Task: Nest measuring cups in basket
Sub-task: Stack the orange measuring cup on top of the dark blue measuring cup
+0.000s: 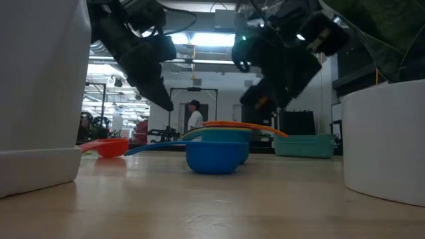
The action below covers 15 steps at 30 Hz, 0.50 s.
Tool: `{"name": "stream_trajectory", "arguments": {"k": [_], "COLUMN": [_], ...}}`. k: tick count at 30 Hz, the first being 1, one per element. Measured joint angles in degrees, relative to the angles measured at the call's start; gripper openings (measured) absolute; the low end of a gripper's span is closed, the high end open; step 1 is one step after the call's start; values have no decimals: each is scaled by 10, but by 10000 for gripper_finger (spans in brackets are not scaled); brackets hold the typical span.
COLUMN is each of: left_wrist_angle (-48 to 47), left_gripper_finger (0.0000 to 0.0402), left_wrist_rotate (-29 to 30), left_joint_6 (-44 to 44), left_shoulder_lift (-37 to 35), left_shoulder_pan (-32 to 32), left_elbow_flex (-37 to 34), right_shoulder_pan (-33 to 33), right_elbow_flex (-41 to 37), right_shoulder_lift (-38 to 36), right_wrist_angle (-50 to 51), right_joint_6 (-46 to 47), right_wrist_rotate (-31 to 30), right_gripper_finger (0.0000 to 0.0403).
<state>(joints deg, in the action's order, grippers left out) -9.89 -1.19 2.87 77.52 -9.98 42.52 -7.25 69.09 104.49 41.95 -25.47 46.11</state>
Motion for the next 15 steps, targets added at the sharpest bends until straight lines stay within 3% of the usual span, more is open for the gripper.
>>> {"name": "stream_trajectory", "arguments": {"k": [6,12,15], "left_wrist_angle": [5,8,7], "left_gripper_finger": [146,146,146], "left_wrist_rotate": [0,-1,-2], "left_joint_6": [0,13,15], "left_shoulder_lift": [0,3,7], "left_shoulder_pan": [0,3,9], "left_elbow_flex": [0,0,0], "right_shoulder_pan": [0,-1,-1], "right_elbow_flex": [-38,-45,-45], "right_shoulder_lift": [0,0,0], "right_wrist_angle": [-53,-58,-61], "right_joint_6": [39,61,66], "right_wrist_rotate": [-6,-105,-125], "right_gripper_finger": [106,106,106]}}
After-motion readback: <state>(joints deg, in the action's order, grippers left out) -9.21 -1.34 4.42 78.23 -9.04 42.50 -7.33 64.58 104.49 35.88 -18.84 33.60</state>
